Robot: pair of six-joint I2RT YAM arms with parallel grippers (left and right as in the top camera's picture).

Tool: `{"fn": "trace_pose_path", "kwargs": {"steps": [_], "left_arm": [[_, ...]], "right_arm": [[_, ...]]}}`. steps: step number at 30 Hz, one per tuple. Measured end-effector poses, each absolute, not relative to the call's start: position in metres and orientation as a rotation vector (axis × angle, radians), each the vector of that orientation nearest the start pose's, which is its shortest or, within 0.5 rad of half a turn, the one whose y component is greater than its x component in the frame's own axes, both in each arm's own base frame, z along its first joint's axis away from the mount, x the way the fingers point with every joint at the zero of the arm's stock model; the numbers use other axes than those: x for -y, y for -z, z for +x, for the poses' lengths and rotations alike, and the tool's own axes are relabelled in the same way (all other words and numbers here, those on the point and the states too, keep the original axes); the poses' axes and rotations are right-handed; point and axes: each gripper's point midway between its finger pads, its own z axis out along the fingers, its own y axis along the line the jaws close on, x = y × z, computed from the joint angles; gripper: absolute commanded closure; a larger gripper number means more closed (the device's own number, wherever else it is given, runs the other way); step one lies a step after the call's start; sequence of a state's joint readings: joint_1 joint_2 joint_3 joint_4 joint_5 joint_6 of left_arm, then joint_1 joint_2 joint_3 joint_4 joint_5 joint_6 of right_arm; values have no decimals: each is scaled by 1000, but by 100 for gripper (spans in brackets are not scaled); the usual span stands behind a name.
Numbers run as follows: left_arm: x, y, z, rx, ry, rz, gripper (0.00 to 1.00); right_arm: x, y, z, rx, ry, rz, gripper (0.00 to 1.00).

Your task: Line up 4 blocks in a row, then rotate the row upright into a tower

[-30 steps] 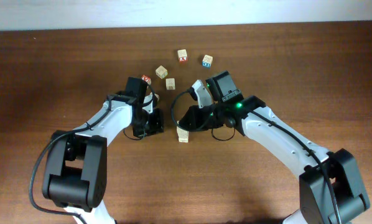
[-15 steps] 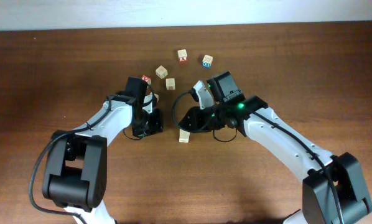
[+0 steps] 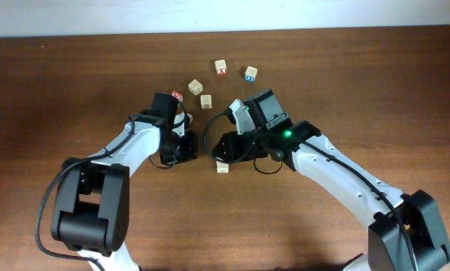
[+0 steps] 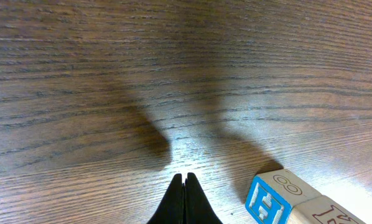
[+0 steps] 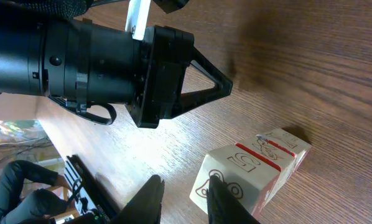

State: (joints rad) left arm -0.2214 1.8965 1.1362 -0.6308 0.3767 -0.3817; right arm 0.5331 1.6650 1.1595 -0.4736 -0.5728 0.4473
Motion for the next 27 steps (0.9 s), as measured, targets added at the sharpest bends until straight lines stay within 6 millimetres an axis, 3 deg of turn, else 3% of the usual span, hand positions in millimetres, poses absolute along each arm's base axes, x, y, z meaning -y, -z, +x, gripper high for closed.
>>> {"fn": "trace_pose_path", "kwargs": {"steps": [22, 24, 27], "left_arm": [[141, -8, 342, -3013, 626, -190, 100], [140, -7, 343, -3015, 607, -193, 100], [132, -13, 344, -3039, 539, -211, 100]], "right_arm": [[-295, -137, 299, -2667, -1144, -382, 59], [-293, -146, 298, -2656, -1131, -418, 59], [-274, -187, 308, -2552, -1100, -428, 58]]}}
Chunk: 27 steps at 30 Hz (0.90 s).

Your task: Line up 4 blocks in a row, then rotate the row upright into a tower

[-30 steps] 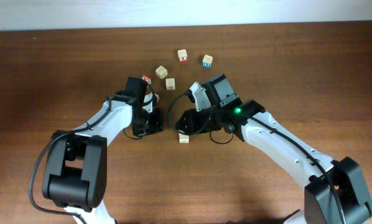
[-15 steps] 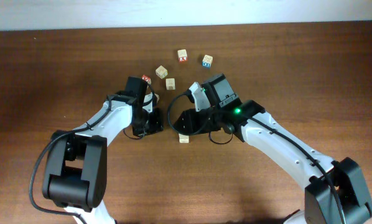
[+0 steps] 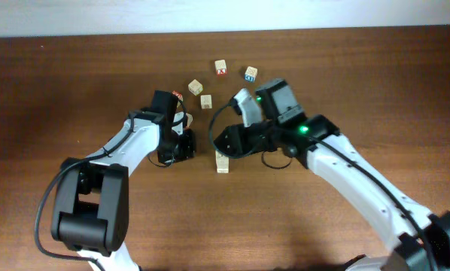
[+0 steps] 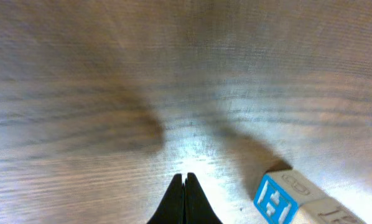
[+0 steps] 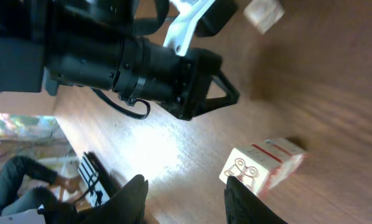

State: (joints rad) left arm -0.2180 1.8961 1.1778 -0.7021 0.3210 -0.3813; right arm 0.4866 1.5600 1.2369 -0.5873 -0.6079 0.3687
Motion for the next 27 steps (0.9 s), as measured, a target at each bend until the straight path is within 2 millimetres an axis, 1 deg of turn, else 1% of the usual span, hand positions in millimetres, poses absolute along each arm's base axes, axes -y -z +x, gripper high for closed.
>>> {"fn": "trace_pose_path", "kwargs": {"steps": [1, 2, 3, 4, 5, 6, 7, 8, 9, 10, 11, 12, 13, 16, 18, 20, 21, 24, 25, 27], "left_arm": [[126, -20, 349, -3026, 512, -225, 100], [117, -36, 360, -2982, 476, -226, 100], [108, -53, 367, -2931, 449, -229, 100], [96, -80, 374, -2854, 408, -239, 100], [83, -104, 377, -2787, 351, -255, 94], [68, -124, 376, -2730, 252, -273, 77], [58, -136, 375, -2696, 189, -281, 56], [51, -143, 373, -2677, 134, -286, 1], [42, -148, 372, -2656, 74, -295, 1], [40, -148, 371, -2661, 57, -292, 1], [39, -147, 369, -2667, 44, -298, 1], [37, -146, 368, -2669, 34, -297, 1], [37, -147, 369, -2667, 34, -298, 1], [37, -147, 368, -2669, 34, -298, 1], [37, -146, 368, -2671, 33, -297, 1], [37, -146, 368, -2671, 33, -298, 1], [37, -146, 368, -2671, 33, -297, 1], [37, -146, 368, -2671, 33, -298, 1], [37, -146, 368, -2671, 33, -298, 1], [37, -146, 368, -2672, 33, -298, 1]], "right_arm": [[-259, -199, 313, -2527, -1055, -392, 59], [-249, -202, 314, -2527, -1020, -369, 59], [-234, -201, 314, -2552, -939, -334, 59], [-219, -199, 314, -2575, -846, -296, 59], [-205, -194, 314, -2603, -739, -259, 59], [-186, -191, 312, -2630, -600, -213, 58], [-172, -192, 312, -2630, -499, -182, 57], [-149, -195, 307, -2630, -355, -141, 54], [-141, -200, 307, -2612, -308, -124, 54], [-132, -204, 305, -2601, -261, -112, 50], [-120, -217, 296, -2570, -212, -92, 28], [-113, -233, 289, -2521, -206, -85, 10], [-107, -244, 281, -2487, -203, -81, 1], [-94, -274, 255, -2395, -228, -73, 1], [-89, -289, 245, -2340, -250, -68, 1], [-90, -287, 245, -2346, -248, -68, 1], [-89, -282, 247, -2365, -230, -67, 2], [-79, -283, 249, -2356, -162, -39, 1], [-75, -285, 251, -2339, -138, -30, 1], [-74, -304, 267, -2226, -97, -102, 1]]}}
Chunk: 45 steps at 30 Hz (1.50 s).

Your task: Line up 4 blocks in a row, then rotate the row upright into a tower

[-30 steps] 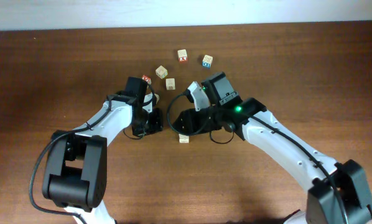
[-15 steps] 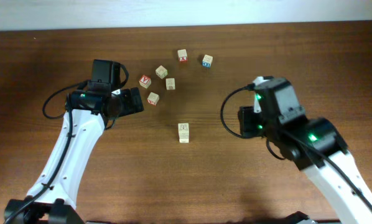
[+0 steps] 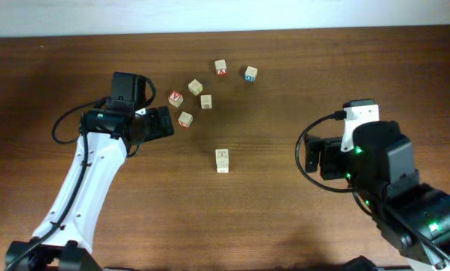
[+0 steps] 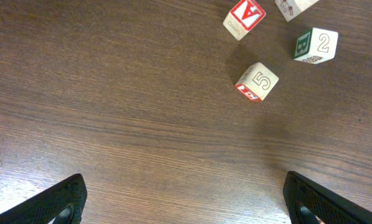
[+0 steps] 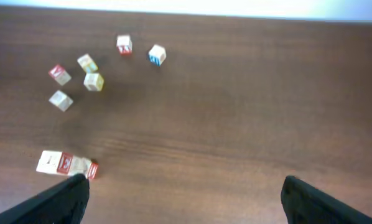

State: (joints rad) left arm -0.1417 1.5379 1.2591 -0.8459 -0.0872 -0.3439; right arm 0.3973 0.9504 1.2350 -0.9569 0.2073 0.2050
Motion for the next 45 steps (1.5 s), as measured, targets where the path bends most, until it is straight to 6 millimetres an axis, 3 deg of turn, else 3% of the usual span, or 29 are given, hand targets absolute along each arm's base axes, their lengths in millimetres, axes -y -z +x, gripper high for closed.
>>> {"fn": "trace_pose_path", "kwargs": {"steps": [3, 5, 12, 17, 22, 38, 43, 45], "left_arm": [[37, -146, 368, -2672, 32, -298, 1], [37, -146, 367, -2673, 32, -297, 1], [37, -149, 369, -2664, 35, -297, 1], [37, -149, 368, -2665, 35, -298, 1], [37, -149, 368, -2667, 34, -298, 1], [37, -151, 369, -2657, 37, -297, 1], [33, -234, 354, -2381, 55, -159, 1], [29, -235, 330, -2282, 60, -128, 1]], "right_arm": [[-47, -314, 275, -2013, -84, -109, 1], [-37, -302, 271, -1870, -83, -105, 1], [-30, -216, 248, -1674, -62, -138, 1], [-21, -188, 242, -1603, -34, -109, 1], [-21, -159, 245, -1645, -30, -113, 1], [-20, -158, 245, -1646, -27, -110, 1], [-20, -159, 245, -1645, -24, -107, 1], [-20, -159, 245, -1642, -24, -106, 1]]}}
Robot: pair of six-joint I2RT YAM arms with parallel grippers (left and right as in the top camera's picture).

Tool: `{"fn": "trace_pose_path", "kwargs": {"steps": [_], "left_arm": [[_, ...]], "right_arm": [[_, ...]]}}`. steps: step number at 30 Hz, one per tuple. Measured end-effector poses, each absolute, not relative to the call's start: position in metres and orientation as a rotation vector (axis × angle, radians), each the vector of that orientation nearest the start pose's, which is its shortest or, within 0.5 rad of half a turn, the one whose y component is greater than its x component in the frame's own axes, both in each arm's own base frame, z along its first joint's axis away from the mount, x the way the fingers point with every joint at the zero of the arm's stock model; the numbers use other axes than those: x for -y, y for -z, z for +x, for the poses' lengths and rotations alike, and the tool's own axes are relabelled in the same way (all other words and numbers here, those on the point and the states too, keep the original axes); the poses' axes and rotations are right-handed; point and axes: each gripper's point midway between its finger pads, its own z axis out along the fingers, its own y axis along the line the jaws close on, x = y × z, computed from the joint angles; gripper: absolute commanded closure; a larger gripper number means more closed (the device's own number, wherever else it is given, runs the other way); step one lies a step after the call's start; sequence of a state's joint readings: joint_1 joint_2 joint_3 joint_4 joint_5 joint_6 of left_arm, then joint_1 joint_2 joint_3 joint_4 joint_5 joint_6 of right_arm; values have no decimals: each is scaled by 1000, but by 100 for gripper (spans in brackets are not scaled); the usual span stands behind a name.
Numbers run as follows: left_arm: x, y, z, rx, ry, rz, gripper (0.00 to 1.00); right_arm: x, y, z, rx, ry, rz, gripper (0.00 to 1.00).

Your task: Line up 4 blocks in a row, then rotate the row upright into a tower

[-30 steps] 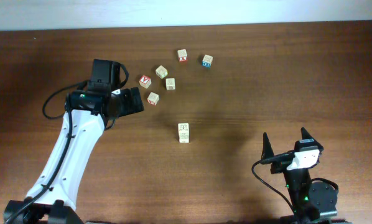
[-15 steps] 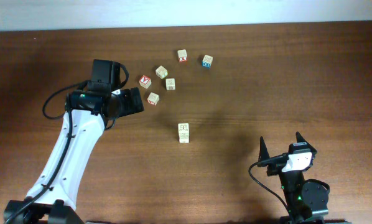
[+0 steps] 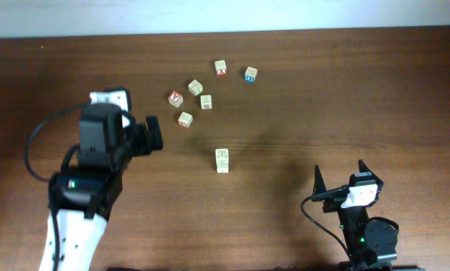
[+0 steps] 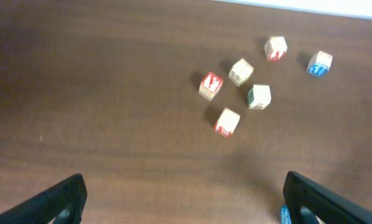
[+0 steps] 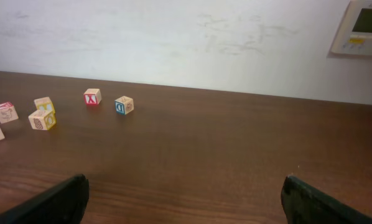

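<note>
Several lettered wooden blocks lie loose at the back of the table: a red X block (image 3: 220,68), a blue block (image 3: 250,74), a red block (image 3: 175,98) and others near them. Two blocks lie end to end as a pair (image 3: 223,160) nearer the middle. My left gripper (image 3: 151,134) is open and empty, left of the cluster, which shows in its own view around the red-edged block (image 4: 227,121). My right gripper (image 3: 338,181) is open and empty at the front right. It looks level across the table at the X block (image 5: 92,96) and the blue block (image 5: 124,104).
The brown wooden table (image 3: 360,90) ends at a white wall (image 5: 186,43) behind the blocks. A wall panel (image 5: 363,28) hangs at the far right. A blue block corner (image 4: 284,213) peeks by the left gripper's right finger.
Both arms have drawn back: the left toward the front left and higher, the right to the front right edge, now looking level at the wall. Both stay open. No block moved.
First my left gripper was shut, tip near the table by the block pair, and my right gripper was open close by the pair. Then the right one stood farther from it. Later both were open and well away, and now both are drawn back to the front.
</note>
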State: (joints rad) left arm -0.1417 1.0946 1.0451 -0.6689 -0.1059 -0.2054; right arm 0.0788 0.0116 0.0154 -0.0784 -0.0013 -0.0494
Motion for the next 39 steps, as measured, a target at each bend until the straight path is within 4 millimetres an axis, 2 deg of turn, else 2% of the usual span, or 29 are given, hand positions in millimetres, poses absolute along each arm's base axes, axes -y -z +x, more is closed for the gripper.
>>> {"fn": "trace_pose_path", "kwargs": {"steps": [1, 2, 3, 4, 6, 10, 11, 14, 16, 18, 21, 22, 39], "left_arm": [[29, -233, 330, -2193, 76, -124, 1], [26, -215, 313, -2150, 85, -125, 1], [25, -211, 308, -2083, 98, -126, 1], [22, -198, 292, -2034, 103, -132, 1], [14, -196, 275, -1953, 104, -152, 1], [12, -189, 263, -1847, 121, -153, 1], [11, -180, 258, -1805, 128, -153, 1], [11, -182, 258, -1639, 124, -119, 1], [11, -179, 253, -1577, 69, -56, 1], [10, -186, 250, -1542, -30, 42, 1], [13, -180, 246, -1555, -135, 173, 1], [13, -159, 245, -1632, -167, 226, 1], [13, -159, 245, -1630, -189, 250, 1]], "right_arm": [[-20, -159, 245, -1643, -24, -107, 1], [-19, -159, 245, -1642, -23, -105, 1], [-19, -159, 245, -1640, -23, -105, 1], [-19, -159, 245, -1641, -23, -105, 1], [-19, -159, 245, -1643, -21, -104, 1], [-19, -159, 245, -1642, -20, -103, 1], [-19, -159, 245, -1641, -20, -103, 1], [-19, -159, 245, -1641, -20, -103, 1], [-19, -159, 245, -1641, -20, -103, 1], [-19, -159, 245, -1641, -21, -103, 1], [-19, -159, 245, -1641, -21, -104, 1], [-19, -159, 245, -1641, -21, -103, 1], [-19, -159, 245, -1641, -21, -103, 1]]}}
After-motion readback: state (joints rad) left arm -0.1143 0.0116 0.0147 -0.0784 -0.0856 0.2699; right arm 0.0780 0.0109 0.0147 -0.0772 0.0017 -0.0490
